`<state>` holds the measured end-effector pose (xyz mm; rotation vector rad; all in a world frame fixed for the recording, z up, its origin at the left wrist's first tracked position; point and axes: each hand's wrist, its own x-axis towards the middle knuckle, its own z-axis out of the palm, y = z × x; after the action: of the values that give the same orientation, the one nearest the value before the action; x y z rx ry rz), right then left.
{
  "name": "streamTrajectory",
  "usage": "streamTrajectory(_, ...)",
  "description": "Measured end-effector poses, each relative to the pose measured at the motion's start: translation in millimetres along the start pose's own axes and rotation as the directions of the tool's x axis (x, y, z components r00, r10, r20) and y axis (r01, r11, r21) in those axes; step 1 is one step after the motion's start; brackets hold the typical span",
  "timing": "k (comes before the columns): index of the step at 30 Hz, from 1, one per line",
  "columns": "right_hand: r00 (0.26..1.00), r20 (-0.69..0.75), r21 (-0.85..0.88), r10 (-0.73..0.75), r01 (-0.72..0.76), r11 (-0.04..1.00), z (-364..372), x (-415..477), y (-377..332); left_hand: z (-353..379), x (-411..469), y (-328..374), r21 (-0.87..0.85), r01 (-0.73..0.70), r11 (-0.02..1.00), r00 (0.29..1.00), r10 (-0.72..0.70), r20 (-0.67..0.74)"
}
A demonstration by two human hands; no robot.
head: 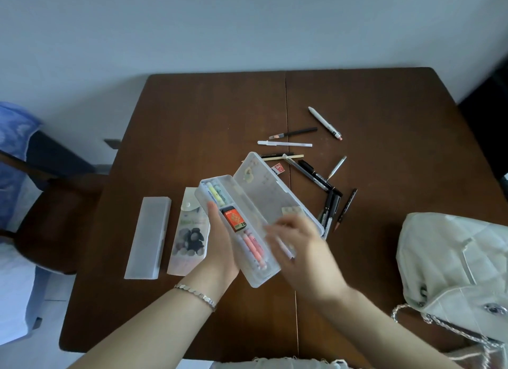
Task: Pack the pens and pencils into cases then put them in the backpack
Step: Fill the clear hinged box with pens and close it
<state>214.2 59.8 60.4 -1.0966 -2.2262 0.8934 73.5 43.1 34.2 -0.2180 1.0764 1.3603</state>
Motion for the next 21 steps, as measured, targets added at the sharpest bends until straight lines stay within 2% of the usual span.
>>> streamTrajectory(2,0.951,-0.265,0.075,0.157,-0.142,0.987,-16,16,16,-5,5,8,0.115,0.056,0.992,0.998,-0.059,0.023)
streamTrajectory(3,0.912,-0.295,0.109,0.284,-0.263,0.959,-21,26,29,-7,6,11,0.137,0.07,0.988,0.996,-0.075,0.037)
streamTrajectory(4,0.872,-0.255,0.096,0.418,-0.408,0.908,-26,37,45,-9,8,11,0.158,0.063,0.985,0.998,-0.065,0.008)
streamTrajectory(6,0.768,-0.088,-0.098,0.635,-0.641,0.762,-23,52,83,-12,11,9,0.183,0.044,0.982,0.998,-0.034,-0.058)
streamTrajectory(8,0.66,0.022,-0.26,0.751,-0.721,0.642,-14,59,110,-9,12,6,0.18,0.037,0.983,0.999,-0.031,-0.037)
streamTrajectory(11,0.578,0.071,-0.401,0.813,-0.73,0.554,8,58,127,-5,12,3,0.17,0.067,0.983,0.998,-0.07,0.009)
streamTrajectory(14,0.571,0.012,-0.393,0.821,-0.752,0.529,21,54,133,-6,16,2,0.188,0.066,0.98,0.996,-0.075,0.039)
streamTrajectory(18,0.562,-0.002,-0.151,0.827,-0.818,0.555,19,49,133,-8,21,3,0.306,0.057,0.95,0.996,-0.074,0.044)
streamTrajectory(21,0.648,-0.022,0.118,0.761,-0.754,0.646,-7,53,115,-10,28,1,0.369,0.077,0.926,0.997,-0.082,-0.003)
